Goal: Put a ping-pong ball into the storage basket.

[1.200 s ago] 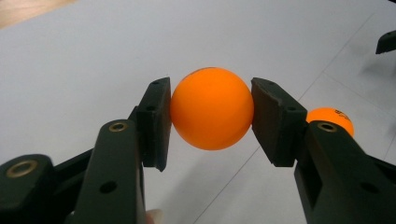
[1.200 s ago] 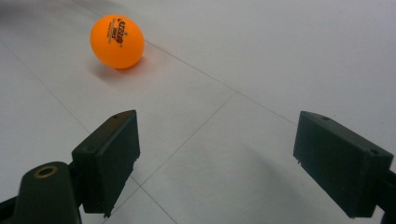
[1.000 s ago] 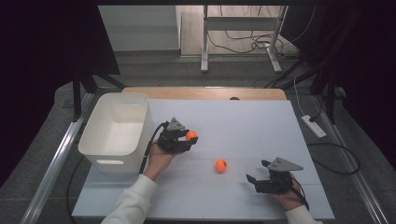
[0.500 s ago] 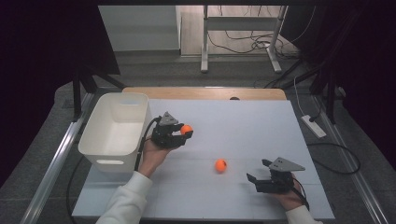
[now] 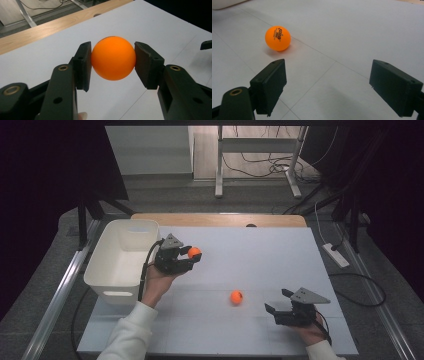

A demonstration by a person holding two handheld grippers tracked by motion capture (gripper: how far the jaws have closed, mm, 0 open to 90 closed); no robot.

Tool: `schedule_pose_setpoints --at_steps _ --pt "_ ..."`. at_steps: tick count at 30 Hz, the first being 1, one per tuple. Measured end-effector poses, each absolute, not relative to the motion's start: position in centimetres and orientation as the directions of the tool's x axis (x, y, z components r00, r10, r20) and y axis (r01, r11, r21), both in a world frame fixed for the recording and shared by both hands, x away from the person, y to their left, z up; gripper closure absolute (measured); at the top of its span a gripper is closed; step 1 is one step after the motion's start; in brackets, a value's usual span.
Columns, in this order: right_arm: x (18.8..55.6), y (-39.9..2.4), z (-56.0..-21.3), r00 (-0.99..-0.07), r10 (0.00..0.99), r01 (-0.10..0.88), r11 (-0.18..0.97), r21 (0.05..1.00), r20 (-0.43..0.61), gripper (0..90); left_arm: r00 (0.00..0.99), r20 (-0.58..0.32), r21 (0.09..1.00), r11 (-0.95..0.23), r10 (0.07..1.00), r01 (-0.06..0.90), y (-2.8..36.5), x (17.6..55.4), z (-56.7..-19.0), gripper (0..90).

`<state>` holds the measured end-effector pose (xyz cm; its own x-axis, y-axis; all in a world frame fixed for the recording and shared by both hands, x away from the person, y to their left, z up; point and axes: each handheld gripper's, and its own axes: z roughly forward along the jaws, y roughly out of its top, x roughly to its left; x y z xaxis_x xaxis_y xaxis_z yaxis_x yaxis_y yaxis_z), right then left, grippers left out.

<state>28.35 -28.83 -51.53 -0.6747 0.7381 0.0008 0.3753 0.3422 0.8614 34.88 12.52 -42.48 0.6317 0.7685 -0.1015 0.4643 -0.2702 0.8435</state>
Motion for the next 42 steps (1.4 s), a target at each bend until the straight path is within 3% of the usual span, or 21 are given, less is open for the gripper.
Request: schedule_pose_setpoints --at_steps 11,16,42 --pt "28.4 -28.8 -51.5 -0.675 0.737 0.375 0.344 0.861 0.000 14.1 0.616 -0.096 0.849 -0.259 0.782 0.461 13.5 34.7 -41.8 50.7" --pt "28.4 -28.7 -51.5 -0.675 0.737 0.376 0.348 0.859 -0.003 14.1 0.622 -0.139 0.855 -0.223 0.771 0.468 13.9 34.6 -41.4 50.6" --pt "28.4 -28.8 -51.5 -0.668 0.744 0.378 0.341 0.861 -0.002 14.1 0.599 -0.110 0.891 -0.187 0.793 0.413 15.5 33.6 -38.1 50.7"
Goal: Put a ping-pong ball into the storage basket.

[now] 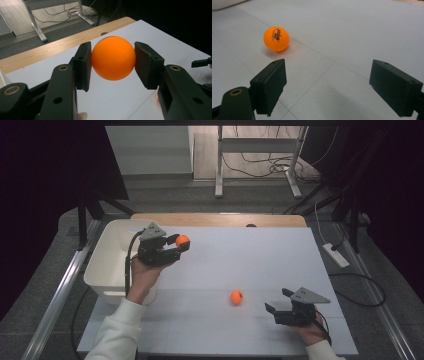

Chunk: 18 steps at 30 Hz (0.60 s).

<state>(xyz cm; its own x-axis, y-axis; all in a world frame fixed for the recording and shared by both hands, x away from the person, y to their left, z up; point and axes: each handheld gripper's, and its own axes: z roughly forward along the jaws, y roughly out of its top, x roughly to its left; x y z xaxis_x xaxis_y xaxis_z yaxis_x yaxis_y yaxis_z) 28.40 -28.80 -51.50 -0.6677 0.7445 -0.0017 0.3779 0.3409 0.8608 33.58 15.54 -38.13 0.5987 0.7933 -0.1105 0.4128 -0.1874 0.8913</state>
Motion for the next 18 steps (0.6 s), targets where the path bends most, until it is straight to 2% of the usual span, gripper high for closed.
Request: schedule_pose_setpoints --at_steps 18 --pt "28.4 -28.8 -51.5 -0.670 0.743 0.376 0.341 0.861 -0.001 14.1 0.546 -0.106 0.895 -0.160 0.831 0.417 18.6 33.4 -37.0 50.6"
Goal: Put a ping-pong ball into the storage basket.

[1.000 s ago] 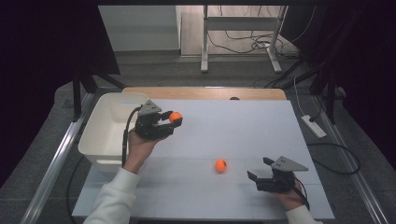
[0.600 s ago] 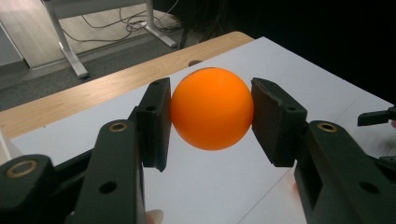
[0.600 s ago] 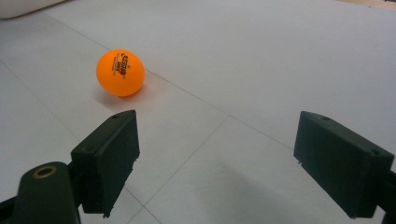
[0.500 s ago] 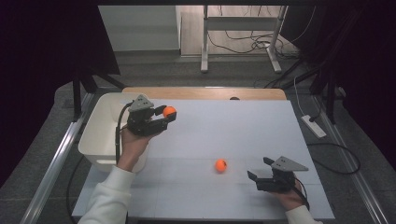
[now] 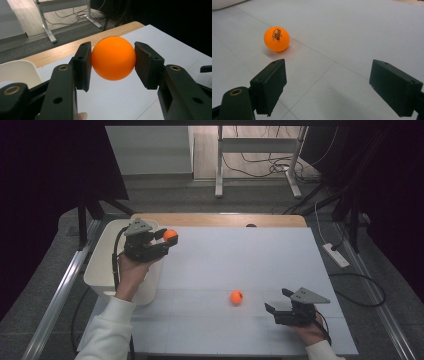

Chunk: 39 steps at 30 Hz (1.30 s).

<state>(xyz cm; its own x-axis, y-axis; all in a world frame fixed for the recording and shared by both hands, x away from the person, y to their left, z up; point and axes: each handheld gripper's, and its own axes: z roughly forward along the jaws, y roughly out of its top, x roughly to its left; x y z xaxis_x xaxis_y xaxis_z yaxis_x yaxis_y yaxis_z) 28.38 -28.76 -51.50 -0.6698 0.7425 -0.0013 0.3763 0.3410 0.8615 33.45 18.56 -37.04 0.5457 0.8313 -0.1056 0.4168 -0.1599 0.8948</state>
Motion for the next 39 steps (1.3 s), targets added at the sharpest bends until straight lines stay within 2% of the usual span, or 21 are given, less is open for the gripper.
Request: schedule_pose_setpoints --at_steps 28,39 --pt "28.5 -28.7 -51.6 -0.671 0.742 0.383 0.347 0.856 -0.001 14.1 0.366 -0.119 0.867 -0.083 0.923 0.491 25.5 34.1 -37.5 50.6" --pt "28.5 -28.7 -51.6 -0.670 0.742 0.383 0.348 0.856 -0.002 14.1 0.333 -0.118 0.848 -0.080 0.936 0.525 26.6 34.7 -38.0 50.6"
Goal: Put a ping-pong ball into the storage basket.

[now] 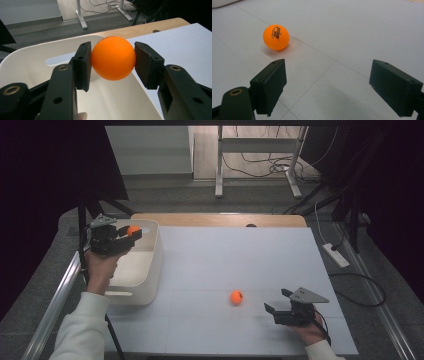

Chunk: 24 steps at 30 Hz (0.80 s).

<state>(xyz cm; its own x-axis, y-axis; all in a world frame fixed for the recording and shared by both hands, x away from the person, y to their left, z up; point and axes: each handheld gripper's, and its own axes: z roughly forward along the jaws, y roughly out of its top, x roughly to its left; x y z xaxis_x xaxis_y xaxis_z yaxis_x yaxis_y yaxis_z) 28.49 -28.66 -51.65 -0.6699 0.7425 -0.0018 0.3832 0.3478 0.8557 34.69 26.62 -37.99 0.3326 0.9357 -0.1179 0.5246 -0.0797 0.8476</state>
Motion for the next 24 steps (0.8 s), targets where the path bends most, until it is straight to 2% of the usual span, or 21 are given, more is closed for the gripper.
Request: schedule_pose_setpoints --at_steps 16,24 --pt "28.5 -28.6 -51.7 -0.669 0.743 0.384 0.354 0.853 -0.006 14.0 0.305 -0.131 0.748 -0.108 0.943 0.655 27.0 36.6 -40.0 50.5" --pt "28.5 -28.7 -51.7 -0.669 0.743 0.382 0.353 0.854 -0.007 14.0 0.303 -0.120 0.724 -0.125 0.945 0.678 26.8 36.9 -40.4 50.3"
